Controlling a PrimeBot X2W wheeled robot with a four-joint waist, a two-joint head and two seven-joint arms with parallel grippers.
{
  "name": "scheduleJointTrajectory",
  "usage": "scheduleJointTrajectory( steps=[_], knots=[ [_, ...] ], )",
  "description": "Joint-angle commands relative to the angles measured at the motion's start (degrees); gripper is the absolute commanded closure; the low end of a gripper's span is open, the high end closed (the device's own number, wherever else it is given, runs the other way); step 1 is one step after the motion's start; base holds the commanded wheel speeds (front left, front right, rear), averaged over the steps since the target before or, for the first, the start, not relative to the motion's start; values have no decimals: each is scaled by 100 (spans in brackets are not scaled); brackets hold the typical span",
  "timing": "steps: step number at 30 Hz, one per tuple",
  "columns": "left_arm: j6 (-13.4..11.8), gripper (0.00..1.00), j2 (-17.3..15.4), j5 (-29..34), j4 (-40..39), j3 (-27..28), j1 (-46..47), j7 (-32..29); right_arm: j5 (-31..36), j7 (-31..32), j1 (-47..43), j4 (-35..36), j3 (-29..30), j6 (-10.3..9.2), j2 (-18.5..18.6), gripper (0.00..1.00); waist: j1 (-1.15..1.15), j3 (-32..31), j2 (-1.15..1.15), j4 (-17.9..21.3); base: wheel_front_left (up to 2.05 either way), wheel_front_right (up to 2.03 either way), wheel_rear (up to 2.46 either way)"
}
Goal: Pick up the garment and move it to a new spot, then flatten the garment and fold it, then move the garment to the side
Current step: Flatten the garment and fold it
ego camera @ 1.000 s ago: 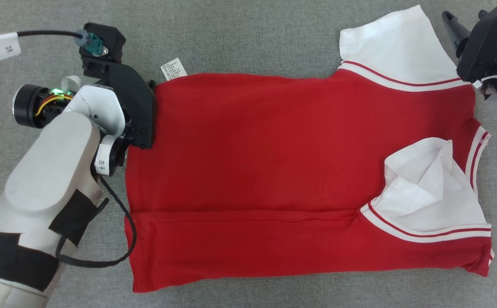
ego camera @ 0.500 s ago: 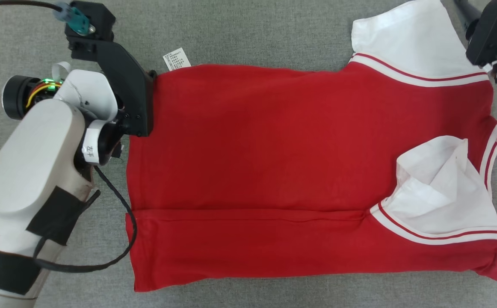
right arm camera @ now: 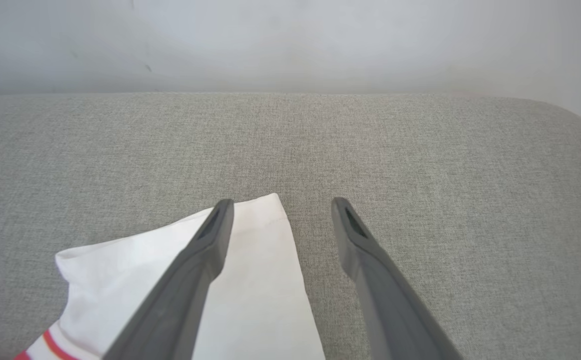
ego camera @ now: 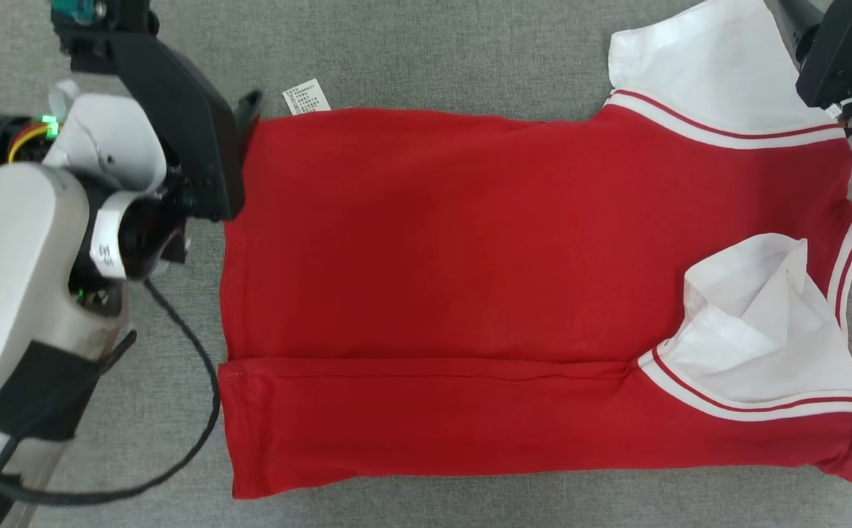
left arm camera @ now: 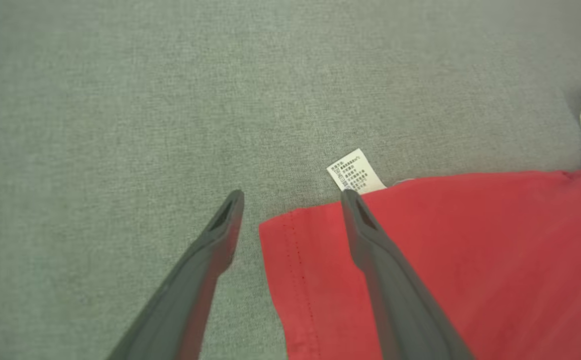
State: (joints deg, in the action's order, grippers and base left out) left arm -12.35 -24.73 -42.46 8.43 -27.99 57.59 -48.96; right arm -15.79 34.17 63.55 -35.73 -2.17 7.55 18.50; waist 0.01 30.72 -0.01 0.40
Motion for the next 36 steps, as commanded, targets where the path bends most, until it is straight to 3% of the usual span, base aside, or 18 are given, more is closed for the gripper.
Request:
scheduleJointTrajectory(
  steps=[1, 11, 20, 21, 22, 23, 24, 25, 36],
  knots=[
    [-64, 0, -76, -16, -106, -31, -154, -115, -39, -38, -27, 11, -7, -11, 11, 0, -1, -29, 1, -7, 0, 0, 0],
    [-295, 0, -300, 171, -127, -148, -514, -199, -42, 2, -64, 39, -45, -11, -36, 0, -1, 78, 1, 126, 0, 0, 0],
    [-109, 0, -288, 189, 106, -147, -389, 89, -1, -2, -137, -77, -128, -11, -55, 0, -1, 143, 1, 183, 0, 0, 0],
    [-80, 6, -291, 202, 134, -156, -378, 106, 1, -4, -135, -98, -127, -11, -49, 0, -1, 156, 1, 181, 0, 0, 0],
    [-44, 37, -284, 186, 163, -175, -380, 92, 3, 1, -134, -138, -106, -11, -38, 0, -1, 169, 1, 176, 0, 0, 0],
    [-23, 54, -262, 157, 185, -183, -371, 100, 22, 8, -128, -171, -97, -11, -25, 0, -1, 181, 1, 167, 0, 0, 0],
    [0, 82, -235, 131, 202, -180, -352, 124, 23, 6, -108, -187, -93, -11, -19, 0, -1, 197, 1, 156, 0, 0, 0],
    [29, 100, -217, 115, 219, -187, -342, 123, 24, 10, -84, -221, -85, -11, -10, 0, -1, 216, 1, 143, 0, 0, 0],
    [164, 100, -127, 100, 296, -275, -241, 229, -186, 118, 222, -630, -433, -11, 149, 0, -1, 427, 1, -50, 0, 0, 0]
  ],
)
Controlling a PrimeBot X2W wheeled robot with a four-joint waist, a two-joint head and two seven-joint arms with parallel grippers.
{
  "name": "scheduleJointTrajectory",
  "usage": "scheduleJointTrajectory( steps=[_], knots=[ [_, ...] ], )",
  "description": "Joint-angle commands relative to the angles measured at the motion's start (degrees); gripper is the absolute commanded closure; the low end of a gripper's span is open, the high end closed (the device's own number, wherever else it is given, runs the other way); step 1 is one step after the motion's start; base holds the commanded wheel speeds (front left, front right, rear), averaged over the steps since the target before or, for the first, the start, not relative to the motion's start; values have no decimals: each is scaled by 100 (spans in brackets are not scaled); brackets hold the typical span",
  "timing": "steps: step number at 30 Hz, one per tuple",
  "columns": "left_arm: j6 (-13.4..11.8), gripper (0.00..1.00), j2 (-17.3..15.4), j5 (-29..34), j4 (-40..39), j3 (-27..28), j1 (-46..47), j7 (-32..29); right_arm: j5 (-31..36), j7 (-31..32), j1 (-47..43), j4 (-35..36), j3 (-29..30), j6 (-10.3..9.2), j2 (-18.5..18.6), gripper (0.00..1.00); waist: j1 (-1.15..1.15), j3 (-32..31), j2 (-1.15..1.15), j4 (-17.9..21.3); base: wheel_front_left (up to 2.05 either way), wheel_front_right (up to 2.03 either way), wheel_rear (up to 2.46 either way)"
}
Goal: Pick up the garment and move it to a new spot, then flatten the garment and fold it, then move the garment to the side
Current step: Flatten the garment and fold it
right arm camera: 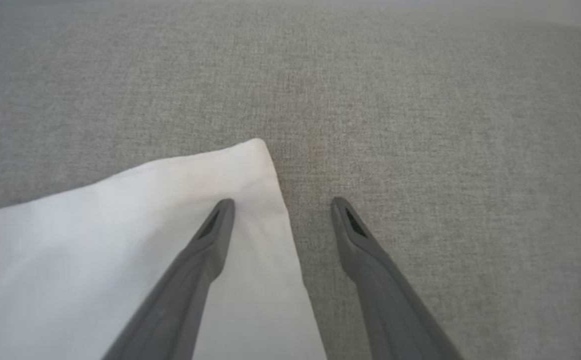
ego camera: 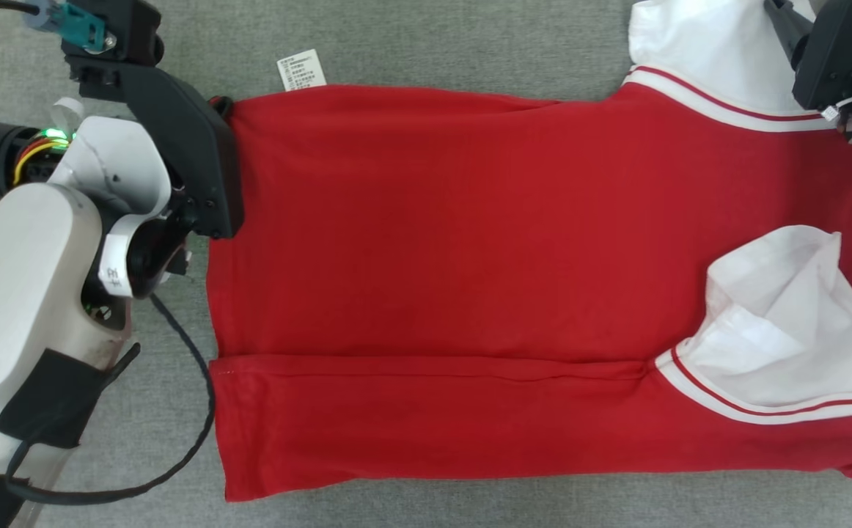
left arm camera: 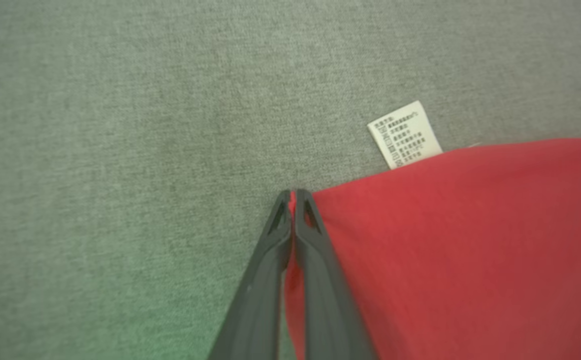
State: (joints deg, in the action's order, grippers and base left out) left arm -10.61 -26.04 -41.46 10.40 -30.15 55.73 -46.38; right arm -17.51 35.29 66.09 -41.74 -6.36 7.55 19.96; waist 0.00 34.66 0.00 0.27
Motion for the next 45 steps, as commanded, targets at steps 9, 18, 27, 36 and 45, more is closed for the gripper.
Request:
scheduleJointTrajectory(
  steps=[9, 18, 27, 36, 45],
  knots=[
    [133, 100, 171, -63, 165, -87, 24, 179, -226, 169, 93, -334, -430, 1, 75, 100, 0, 76, 0, -108, 0, 0, 0],
    [180, 100, 230, 101, 491, 46, 7, 961, -238, -1289, 162, -127, -526, -11, 236, 100, 0, -213, 0, -67, 0, 0, 0],
    [379, 100, 350, 199, 777, 97, -317, 2024, -796, -2210, -345, 167, -787, -11, 469, 100, 0, -748, 0, -52, 0, 0, 0],
    [397, 100, 552, 271, 746, -9, -1293, 3107, -1326, -2547, -1605, 1035, -1015, -11, 920, 100, 0, -1460, 0, -71, 0, 0, 0],
    [336, 100, 785, 128, 838, -28, -2345, 3976, -1455, -2329, -3197, 1983, -733, -11, 1215, 100, 0, -2090, 0, -130, 0, 0, 0]
  ],
)
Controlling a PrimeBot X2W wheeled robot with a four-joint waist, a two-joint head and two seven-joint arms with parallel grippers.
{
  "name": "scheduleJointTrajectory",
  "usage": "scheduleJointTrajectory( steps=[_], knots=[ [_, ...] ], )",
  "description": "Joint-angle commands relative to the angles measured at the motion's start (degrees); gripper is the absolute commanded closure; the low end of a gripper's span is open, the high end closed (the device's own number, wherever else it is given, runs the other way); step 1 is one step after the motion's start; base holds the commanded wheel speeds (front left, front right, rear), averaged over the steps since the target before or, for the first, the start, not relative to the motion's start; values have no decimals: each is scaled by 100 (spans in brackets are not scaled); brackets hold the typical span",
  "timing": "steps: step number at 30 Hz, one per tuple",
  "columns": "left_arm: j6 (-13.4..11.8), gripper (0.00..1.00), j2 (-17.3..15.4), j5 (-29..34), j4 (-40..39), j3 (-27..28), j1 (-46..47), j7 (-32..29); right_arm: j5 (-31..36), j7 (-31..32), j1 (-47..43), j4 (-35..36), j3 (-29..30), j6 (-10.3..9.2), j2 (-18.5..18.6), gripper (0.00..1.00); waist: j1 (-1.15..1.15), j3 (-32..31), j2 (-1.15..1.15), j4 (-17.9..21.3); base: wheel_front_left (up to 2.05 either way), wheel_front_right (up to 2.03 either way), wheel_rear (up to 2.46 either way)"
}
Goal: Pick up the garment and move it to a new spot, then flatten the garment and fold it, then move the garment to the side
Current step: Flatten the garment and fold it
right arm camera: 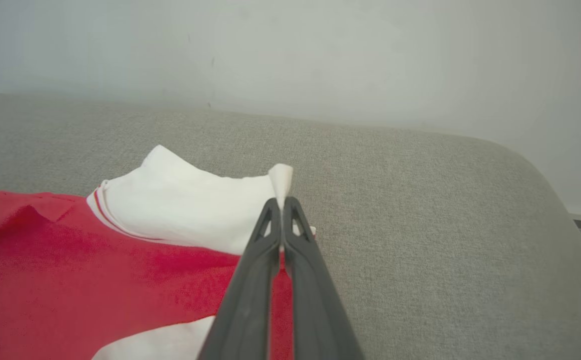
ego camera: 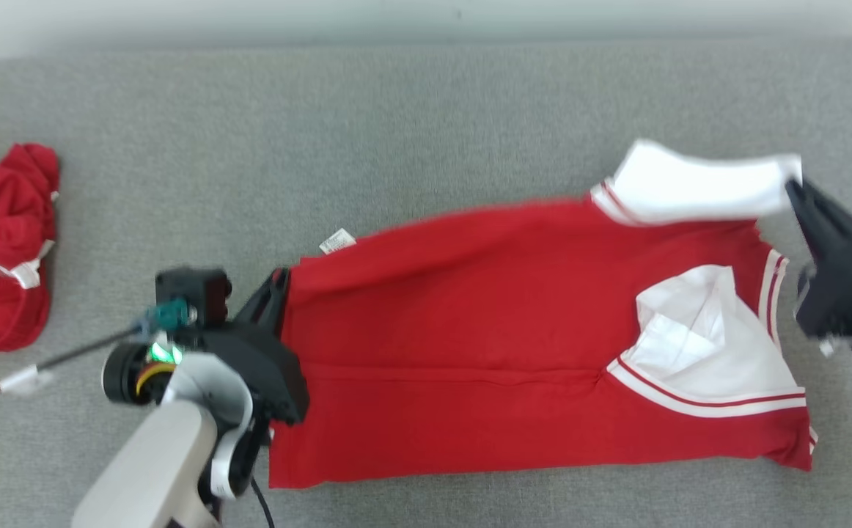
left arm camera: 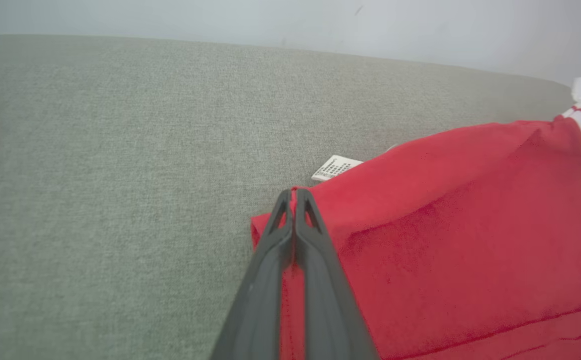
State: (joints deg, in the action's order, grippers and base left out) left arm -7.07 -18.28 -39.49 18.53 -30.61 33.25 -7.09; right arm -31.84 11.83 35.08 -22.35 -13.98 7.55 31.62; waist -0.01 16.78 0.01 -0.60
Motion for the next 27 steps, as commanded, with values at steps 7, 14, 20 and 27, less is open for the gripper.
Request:
scheduleJointTrajectory(
  steps=[7, 14, 20, 27],
  knots=[
    [-12, 100, 172, -49, 276, -47, -542, 548, 138, 637, -1297, 898, 540, -11, 25, 100, 1, -503, -1, -58, 0, 0, 0],
    [34, 100, 308, -75, 608, -87, -673, 842, 331, 1320, -2156, 1663, 979, -11, -208, 100, 1, -521, -1, -6, 0, 0, 0],
    [52, 93, 412, -122, 879, -103, -745, 1021, 440, 1750, -2657, 2060, 1182, -11, -437, 100, 1, -529, -1, -3, 0, 0, 0],
    [15, 93, 458, -140, 1191, -75, -761, 1158, 616, 2100, -3114, 2304, 1351, -11, -590, 100, 1, -584, -1, -24, 0, 0, 0]
  ],
)
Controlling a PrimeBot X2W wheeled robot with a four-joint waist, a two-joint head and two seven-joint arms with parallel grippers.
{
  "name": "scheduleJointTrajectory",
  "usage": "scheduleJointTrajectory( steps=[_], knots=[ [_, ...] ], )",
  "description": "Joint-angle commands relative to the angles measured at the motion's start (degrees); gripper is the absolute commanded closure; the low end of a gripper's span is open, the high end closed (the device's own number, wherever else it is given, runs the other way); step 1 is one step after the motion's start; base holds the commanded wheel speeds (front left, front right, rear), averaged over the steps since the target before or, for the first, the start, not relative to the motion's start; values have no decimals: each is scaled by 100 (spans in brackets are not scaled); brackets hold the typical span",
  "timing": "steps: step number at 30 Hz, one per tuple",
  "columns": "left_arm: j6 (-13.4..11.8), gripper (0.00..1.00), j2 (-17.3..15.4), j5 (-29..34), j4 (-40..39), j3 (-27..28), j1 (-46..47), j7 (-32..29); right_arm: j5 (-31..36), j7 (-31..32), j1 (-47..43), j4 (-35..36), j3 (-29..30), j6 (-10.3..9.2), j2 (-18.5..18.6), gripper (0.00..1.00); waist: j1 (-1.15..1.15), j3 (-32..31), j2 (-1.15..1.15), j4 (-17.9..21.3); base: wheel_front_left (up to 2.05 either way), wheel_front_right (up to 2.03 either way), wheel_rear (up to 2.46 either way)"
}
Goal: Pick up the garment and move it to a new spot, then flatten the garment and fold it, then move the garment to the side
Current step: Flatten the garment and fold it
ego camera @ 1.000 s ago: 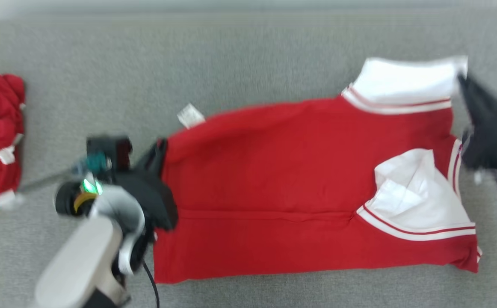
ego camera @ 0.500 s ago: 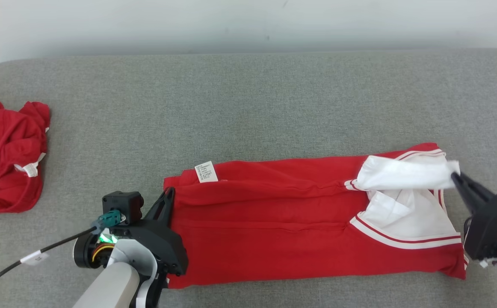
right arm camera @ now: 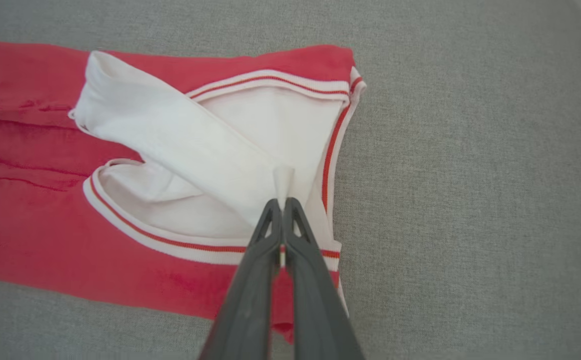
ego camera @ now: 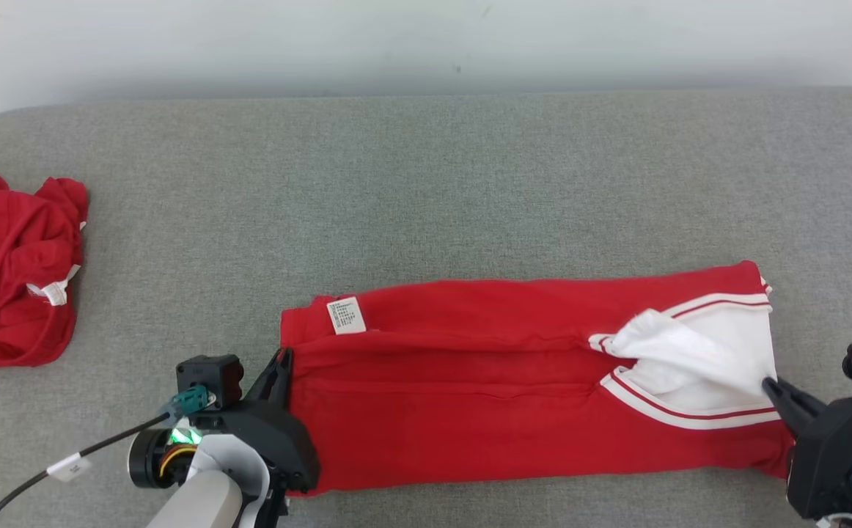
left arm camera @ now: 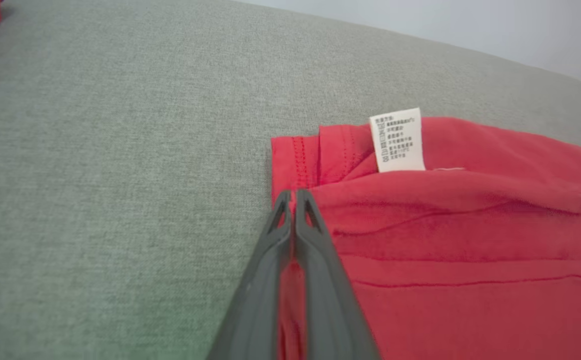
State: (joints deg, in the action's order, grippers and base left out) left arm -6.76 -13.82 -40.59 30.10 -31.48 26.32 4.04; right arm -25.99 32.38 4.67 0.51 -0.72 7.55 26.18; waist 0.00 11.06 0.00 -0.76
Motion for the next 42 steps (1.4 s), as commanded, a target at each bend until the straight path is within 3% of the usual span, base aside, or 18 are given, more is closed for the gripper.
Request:
scheduleJointTrajectory(
  steps=[1, 2, 4, 5, 7, 8, 9, 18, 21, 24, 29, 36, 42],
  knots=[
    [-8, 89, 17, -30, 66, 12, -67, 55, 54, 65, -124, 54, 42, -11, -73, 100, 0, -21, 0, -13, 0, 0, 0],
    [0, 84, 25, -36, 104, 10, -78, 65, 60, 104, -168, 80, 39, -11, -106, 100, 0, -29, 0, -19, 0, 0, 0],
    [15, 58, 43, -55, 168, 4, -103, 99, 94, 149, -262, 125, 37, -11, -147, 100, 0, -48, 0, -28, 0, 0, 0],
    [12, 6, 55, -63, 195, -2, -114, 106, 93, 155, -277, 119, 47, -11, -163, 100, 0, -55, 0, -31, 0, 0, 0],
    [-1, 0, 83, -66, 238, 14, -132, 200, 106, 227, -367, 74, 2, -11, -180, 100, 0, -80, 0, -43, 0, 0, 0],
    [-6, 0, 98, -68, 252, 31, -154, 277, 107, 247, -398, 58, -16, -11, -187, 59, 0, -95, 0, -48, 0, 0, 0],
    [-13, 0, 120, -76, 262, 55, -189, 378, 113, 248, -399, 57, -24, -11, -193, 0, 0, -112, 0, -51, 0, 0, 0],
    [197, 0, 229, 89, -135, 395, -665, 1106, 131, 56, -526, 34, 123, -11, -286, 0, 0, -311, 0, -101, 0, 0, 0],
    [192, 0, 354, 537, -889, 977, -1013, 1115, 142, -29, -588, 30, 300, -11, -393, 0, 0, -397, 0, -163, 0, 0, 0],
    [344, 0, 643, 1272, -1819, 1766, -1655, 1114, 130, -75, -565, -27, 544, -11, -494, 0, 0, -472, 0, -228, 0, 0, 0],
    [690, 0, 925, 1960, -2350, 2438, -2260, 1115, 26, -59, -418, -233, 944, -11, -779, 0, 0, -563, 0, -278, 0, 0, 0],
    [988, 0, 1065, 2582, -2583, 2922, -2733, 1116, 27, 132, 233, -740, 924, -11, -939, 0, 0, -576, 0, -199, 0, 0, 0],
    [1138, 0, 1088, 2828, -2573, 2980, -2941, 1117, 81, 205, 749, -1460, 909, -11, -865, 0, 0, -582, 0, -222, 0, 0, 0]
  ],
)
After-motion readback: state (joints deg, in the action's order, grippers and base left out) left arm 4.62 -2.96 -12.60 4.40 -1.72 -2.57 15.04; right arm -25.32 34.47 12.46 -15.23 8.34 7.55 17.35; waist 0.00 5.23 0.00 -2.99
